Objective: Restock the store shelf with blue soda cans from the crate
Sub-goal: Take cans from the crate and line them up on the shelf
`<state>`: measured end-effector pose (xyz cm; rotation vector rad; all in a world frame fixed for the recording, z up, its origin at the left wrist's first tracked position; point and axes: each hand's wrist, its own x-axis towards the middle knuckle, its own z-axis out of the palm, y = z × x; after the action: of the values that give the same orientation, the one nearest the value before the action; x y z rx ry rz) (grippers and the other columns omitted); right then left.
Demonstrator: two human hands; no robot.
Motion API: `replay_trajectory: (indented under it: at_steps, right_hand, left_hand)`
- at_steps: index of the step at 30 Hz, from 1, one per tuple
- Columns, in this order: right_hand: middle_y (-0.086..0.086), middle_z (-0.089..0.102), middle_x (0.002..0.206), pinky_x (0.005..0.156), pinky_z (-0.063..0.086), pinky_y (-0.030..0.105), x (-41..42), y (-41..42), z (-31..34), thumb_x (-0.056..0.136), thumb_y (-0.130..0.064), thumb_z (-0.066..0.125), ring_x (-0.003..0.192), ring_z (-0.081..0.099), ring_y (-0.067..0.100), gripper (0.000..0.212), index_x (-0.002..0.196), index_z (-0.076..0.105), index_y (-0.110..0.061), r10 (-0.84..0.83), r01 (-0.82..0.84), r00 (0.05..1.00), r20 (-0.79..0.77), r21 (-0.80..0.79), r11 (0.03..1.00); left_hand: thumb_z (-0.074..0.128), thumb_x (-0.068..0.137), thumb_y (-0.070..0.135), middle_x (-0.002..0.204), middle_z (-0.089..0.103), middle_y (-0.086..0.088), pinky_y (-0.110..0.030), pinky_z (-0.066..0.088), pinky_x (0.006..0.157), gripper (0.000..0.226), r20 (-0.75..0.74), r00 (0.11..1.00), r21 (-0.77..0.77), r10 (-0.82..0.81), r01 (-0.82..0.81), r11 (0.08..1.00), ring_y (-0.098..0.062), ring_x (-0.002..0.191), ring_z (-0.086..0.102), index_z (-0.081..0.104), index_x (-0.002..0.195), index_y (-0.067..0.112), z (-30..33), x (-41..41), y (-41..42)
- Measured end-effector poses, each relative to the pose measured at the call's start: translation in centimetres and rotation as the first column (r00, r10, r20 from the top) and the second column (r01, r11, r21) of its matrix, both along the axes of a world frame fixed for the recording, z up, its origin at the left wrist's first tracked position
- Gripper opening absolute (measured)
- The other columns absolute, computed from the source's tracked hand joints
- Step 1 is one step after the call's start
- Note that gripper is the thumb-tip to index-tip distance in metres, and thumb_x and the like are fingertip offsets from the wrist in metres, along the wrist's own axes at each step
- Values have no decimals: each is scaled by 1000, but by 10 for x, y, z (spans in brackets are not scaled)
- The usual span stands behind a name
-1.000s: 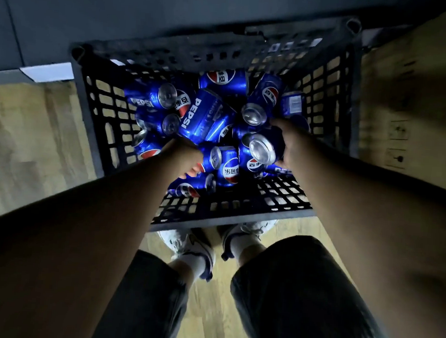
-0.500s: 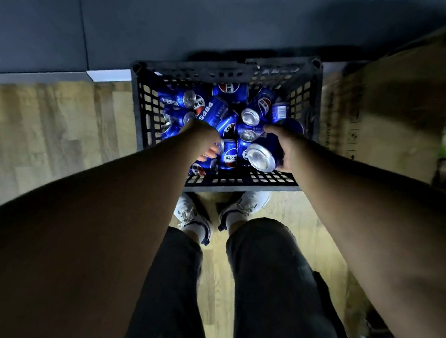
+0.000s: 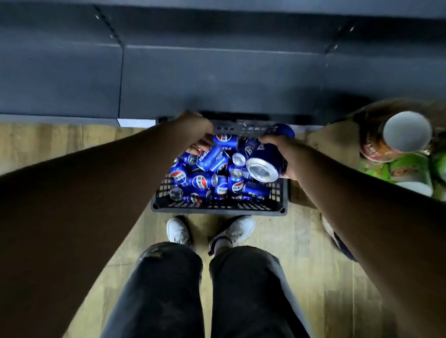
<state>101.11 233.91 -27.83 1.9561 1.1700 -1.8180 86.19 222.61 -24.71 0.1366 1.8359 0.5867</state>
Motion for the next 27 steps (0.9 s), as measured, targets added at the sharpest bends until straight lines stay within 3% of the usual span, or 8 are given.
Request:
replay_trajectory:
  at_steps: [4,9,13,16,19,24,27]
  right_hand:
    - [12,58,117,64,50,34,-9,-5,52,70,-30,80,91,60,27,73,128,42,-8,17,-11,999,-30,181,984]
    - [13,62,112,67,55,35,-26,-25,115,66,-30,82,88,65,28,68,121,48,-10,46,9,985,-167,320,947]
    - [9,64,109,82,55,42,-47,-42,166,63,-26,85,91,66,29,62,113,50,-16,91,19,962,-259,396,918]
    - [4,64,101,67,53,30,-63,-55,207,67,-22,82,85,65,24,53,108,48,-18,145,17,931,-335,436,900]
    - [3,64,98,56,50,26,-77,-66,244,69,-15,81,76,64,18,52,109,48,-16,203,18,887,-414,471,882]
    - [3,64,104,72,57,37,-95,-76,299,67,-15,82,87,67,21,44,96,49,-21,271,49,826,-494,543,838]
    - [2,66,101,66,56,31,-99,-78,329,69,-12,80,82,67,17,45,103,51,-18,338,42,762,-552,563,825]
  left_hand:
    - [49,93,9,68,59,-6,-23,44,52,11,-86,992,78,-94,100,992,-7,37,55,55,84,8,46,-7,-9]
    - [52,94,13,82,60,-9,-29,44,65,3,-93,991,171,-91,106,980,-18,65,57,51,96,12,106,-15,-22]
    - [63,88,20,113,57,-10,-41,45,86,42,-21,1000,305,-20,26,952,-24,99,58,44,126,15,142,-27,-35]
    - [67,85,27,129,52,-10,-45,44,95,64,-10,999,380,-39,40,924,-24,116,52,34,139,18,171,-38,-48]
    - [67,82,32,136,49,-8,-43,42,94,76,-11,997,445,-74,71,893,-24,122,49,26,145,19,195,-50,-59]
    - [75,59,43,132,54,1,-38,45,88,101,10,996,597,-88,65,800,-18,118,54,25,144,22,235,-64,-70]
    - [86,55,38,130,57,0,-37,48,87,106,6,996,658,-90,64,751,-15,113,58,30,143,24,255,-68,-74]
